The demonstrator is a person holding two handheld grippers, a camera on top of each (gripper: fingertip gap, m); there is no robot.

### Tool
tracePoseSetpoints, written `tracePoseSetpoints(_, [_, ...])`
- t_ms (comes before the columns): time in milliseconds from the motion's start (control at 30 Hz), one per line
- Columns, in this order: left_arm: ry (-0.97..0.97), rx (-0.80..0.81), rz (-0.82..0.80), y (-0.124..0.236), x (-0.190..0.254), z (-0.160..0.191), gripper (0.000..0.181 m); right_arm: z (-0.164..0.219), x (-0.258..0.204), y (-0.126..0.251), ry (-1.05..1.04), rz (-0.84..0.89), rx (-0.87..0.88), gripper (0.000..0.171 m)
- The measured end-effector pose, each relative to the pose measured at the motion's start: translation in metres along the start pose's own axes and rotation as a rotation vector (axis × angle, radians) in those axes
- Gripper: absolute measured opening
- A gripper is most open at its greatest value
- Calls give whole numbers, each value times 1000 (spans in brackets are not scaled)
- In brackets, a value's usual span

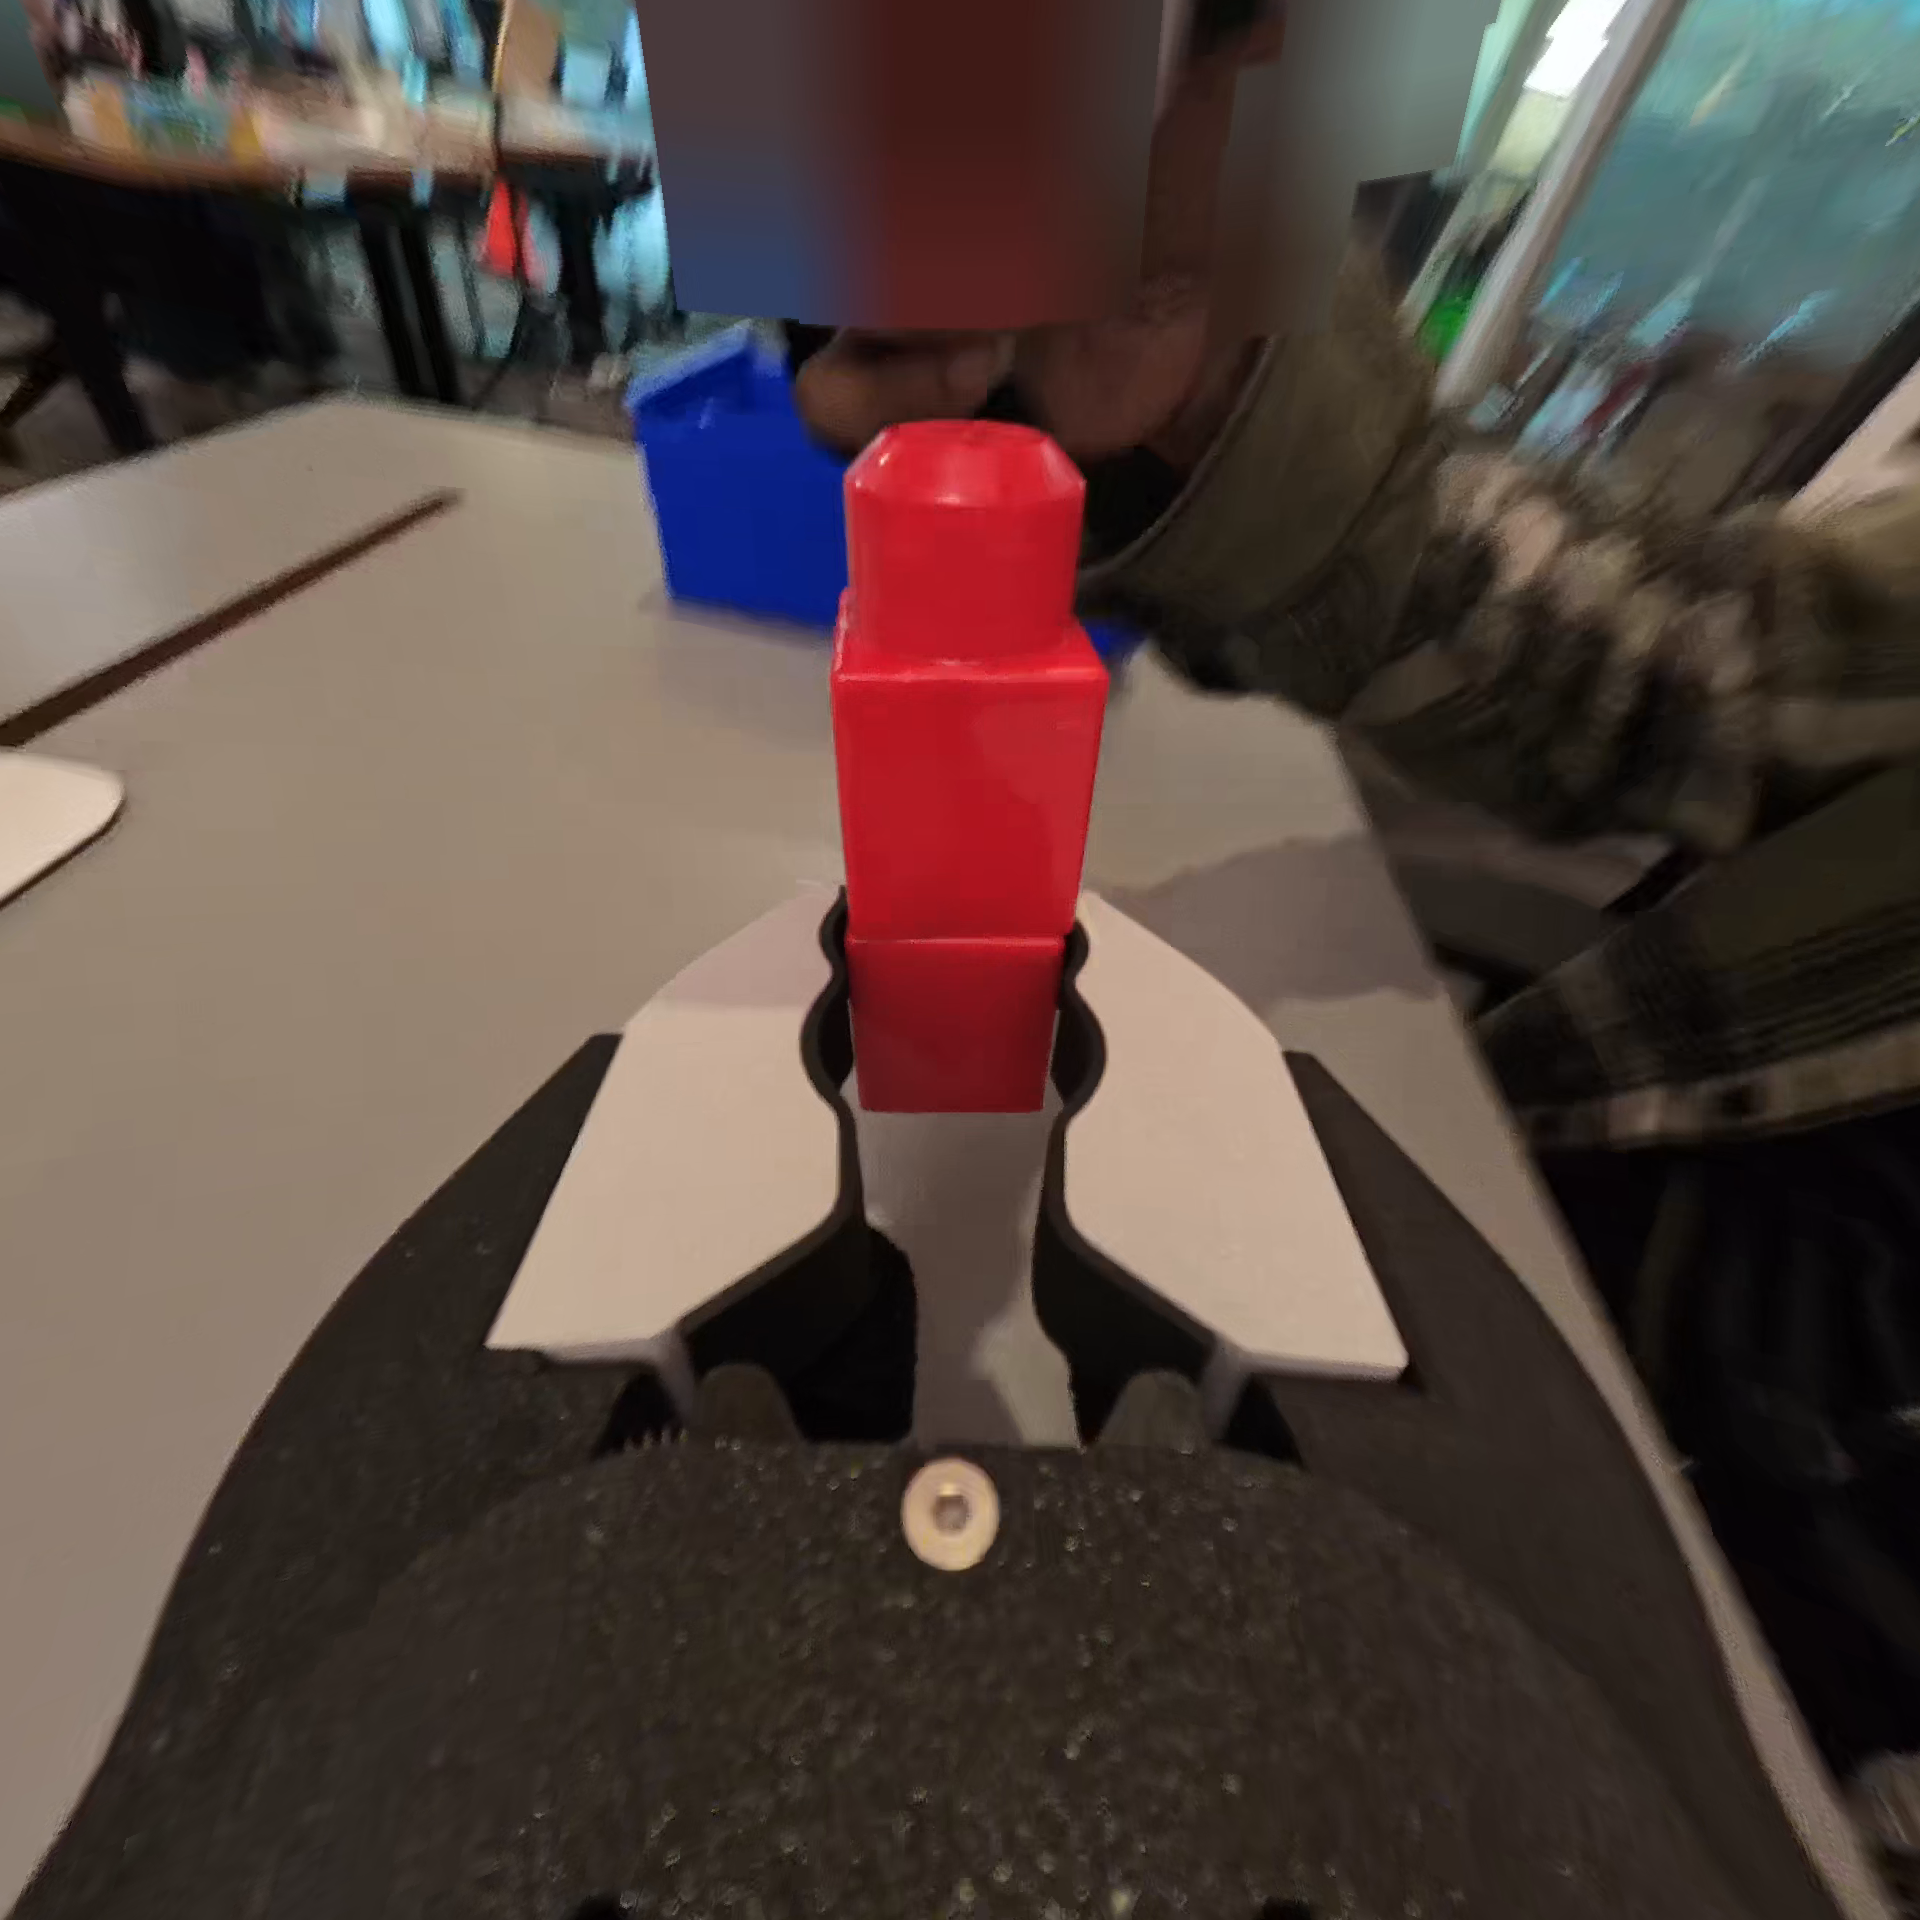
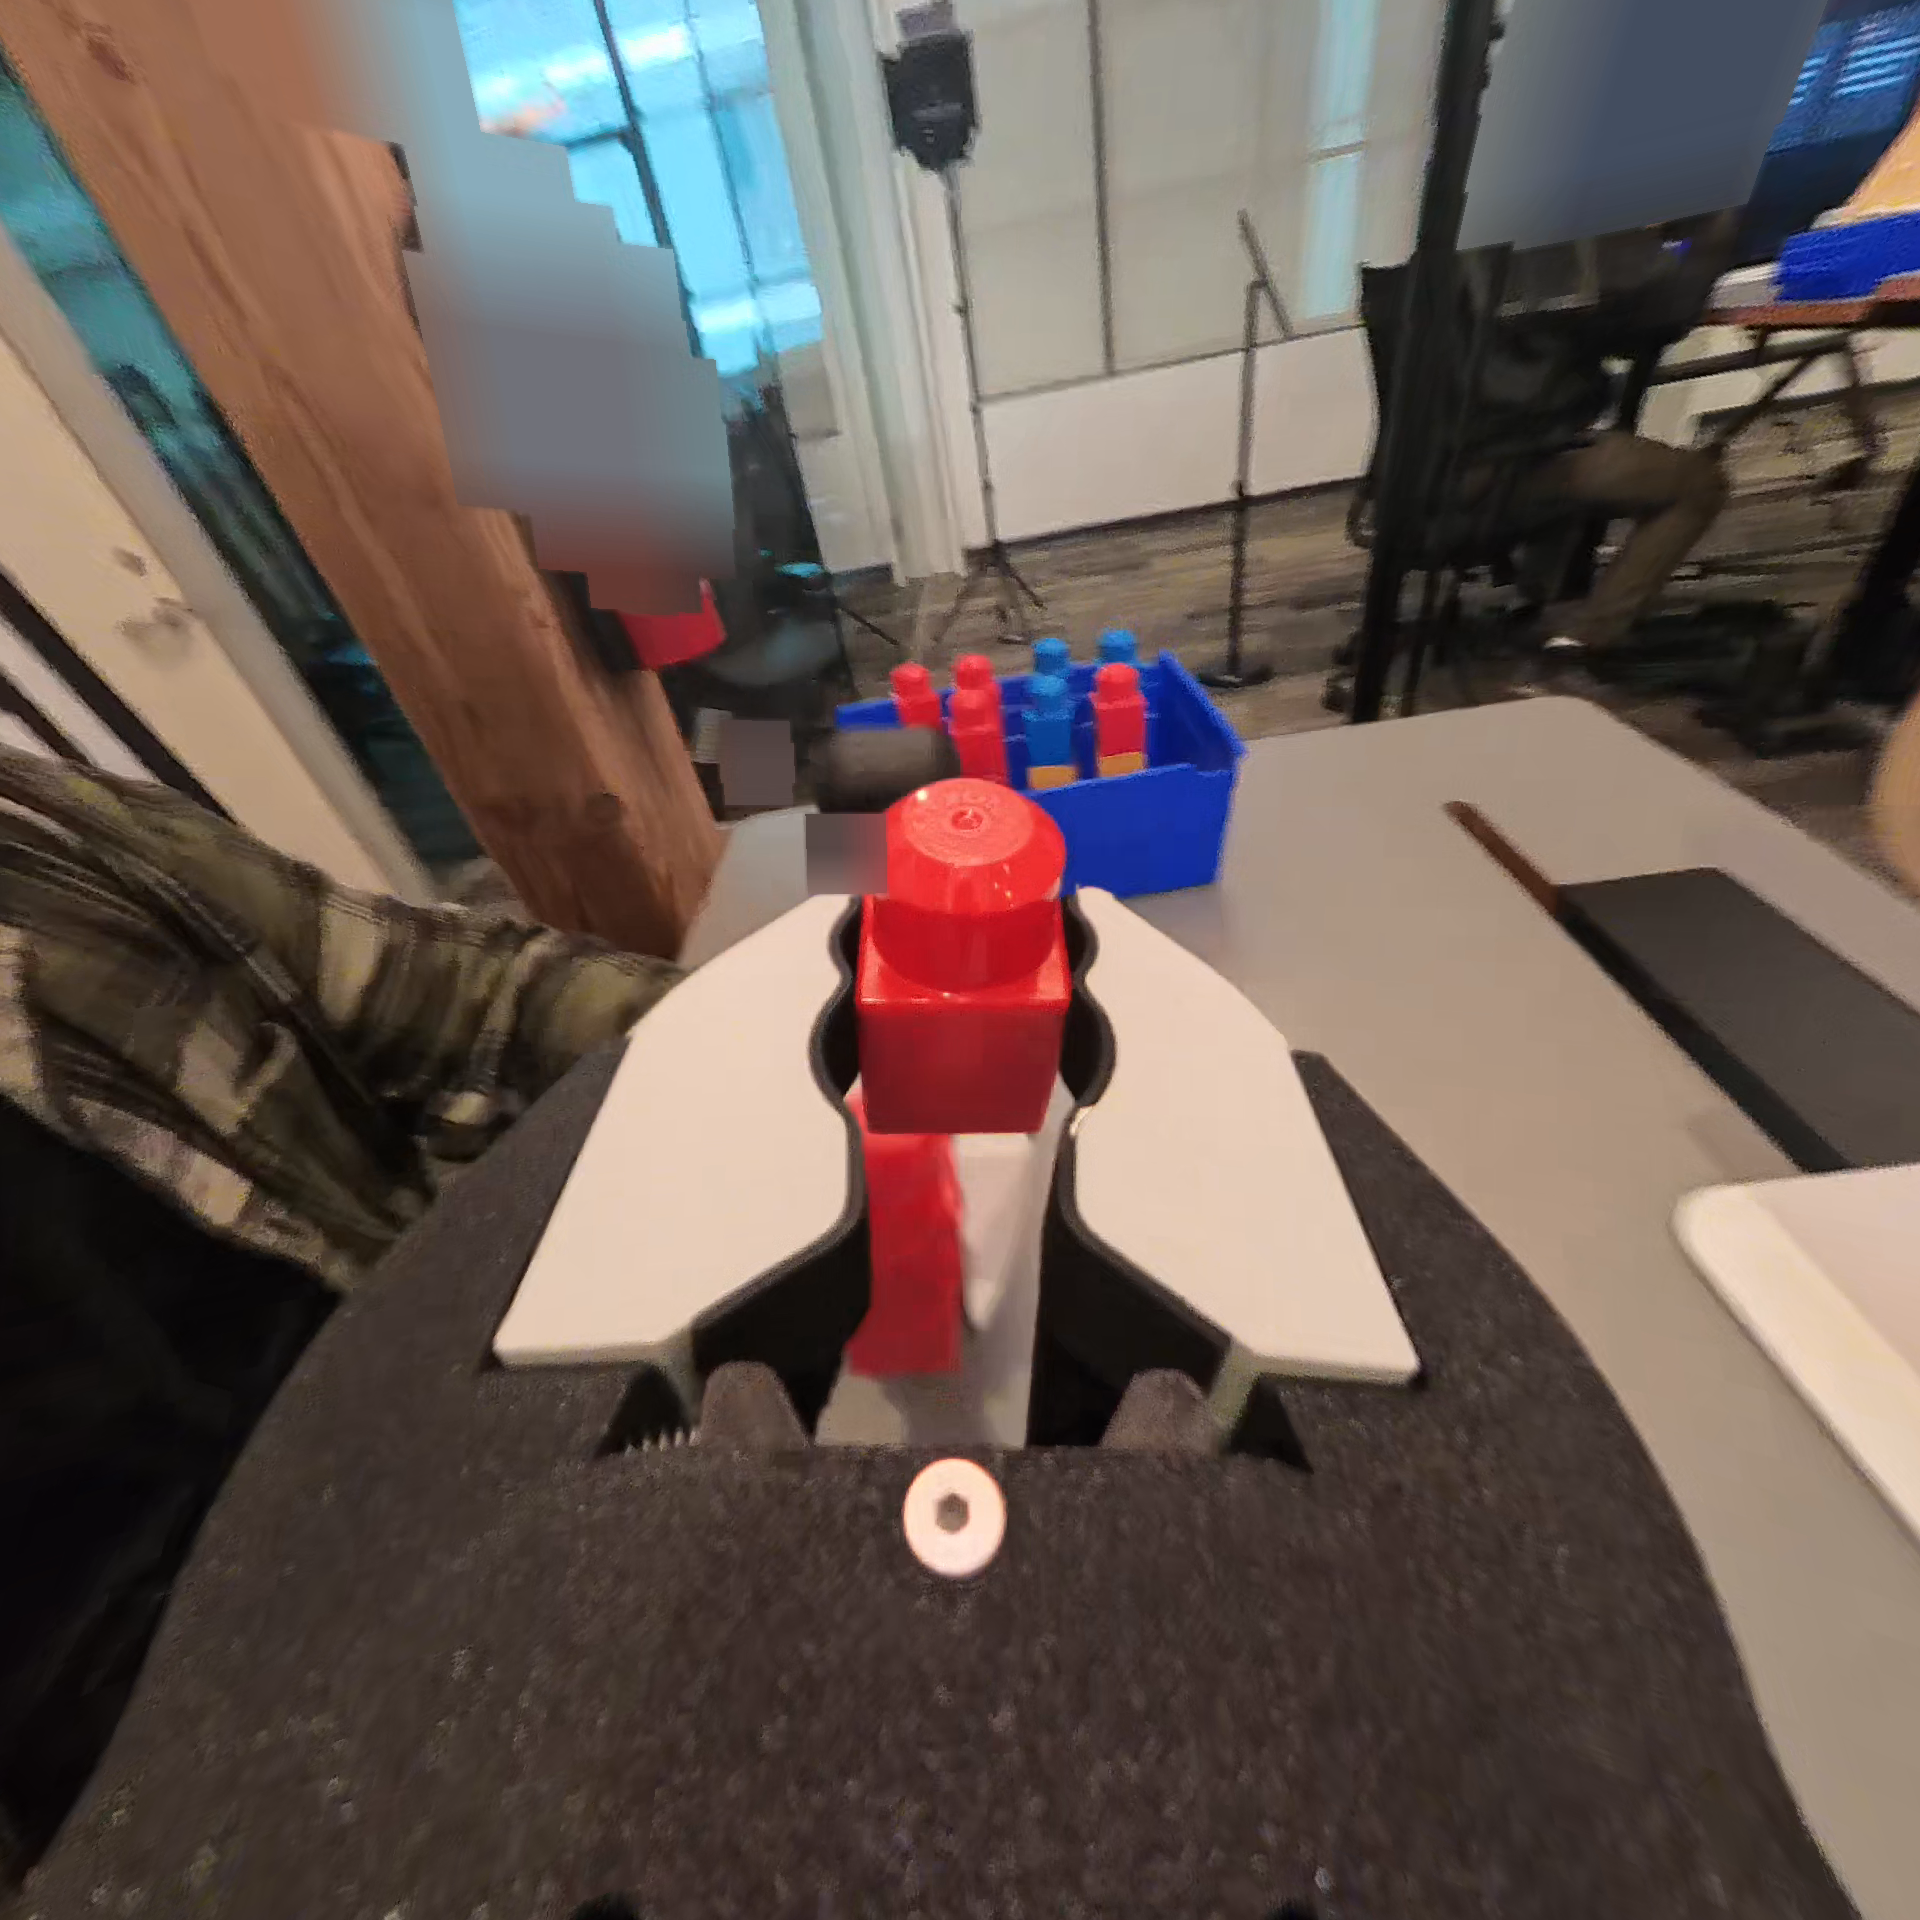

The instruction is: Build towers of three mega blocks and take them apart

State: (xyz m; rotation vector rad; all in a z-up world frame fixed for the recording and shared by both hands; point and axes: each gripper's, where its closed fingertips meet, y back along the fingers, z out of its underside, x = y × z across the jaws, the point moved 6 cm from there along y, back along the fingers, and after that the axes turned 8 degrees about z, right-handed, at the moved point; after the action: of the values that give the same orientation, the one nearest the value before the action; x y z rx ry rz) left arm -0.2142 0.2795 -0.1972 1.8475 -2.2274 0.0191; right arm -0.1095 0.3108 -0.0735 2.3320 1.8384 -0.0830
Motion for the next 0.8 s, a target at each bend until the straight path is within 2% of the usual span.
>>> tracePoseSetpoints(67, [-4,95,47,8,7,-20,35,-6,-1,7,36,25,-5,35])
tracePoseSetpoints(233, [-30,30,-6,7,5,-12,35,-21,4,44,41,110,9,35])
tracePoseSetpoints(333, [-49,-11,-5,2,6,-8,35,-23,19,101,27,294,-67,35])
tracePoseSetpoints(433, [-71,-46,8,-3,10,-5,35,-16,42,186,1,568,-148,35])
tracePoseSetpoints(533, [-88,-59,9,-5,12,-5,35,2,62,269,-80,829,-196,36])
tracePoseSetpoints(600, [-86,-57,14,-6,13,-5,35,21,73,310,-150,955,-213,36])
tracePoseSetpoints(700, [-87,-45,21,-6,14,-7,35,58,92,342,-226,1030,-242,36])
tracePoseSetpoints(800, [-93,-48,13,-6,13,-6,35,90,111,355,-241,1054,-214,36])
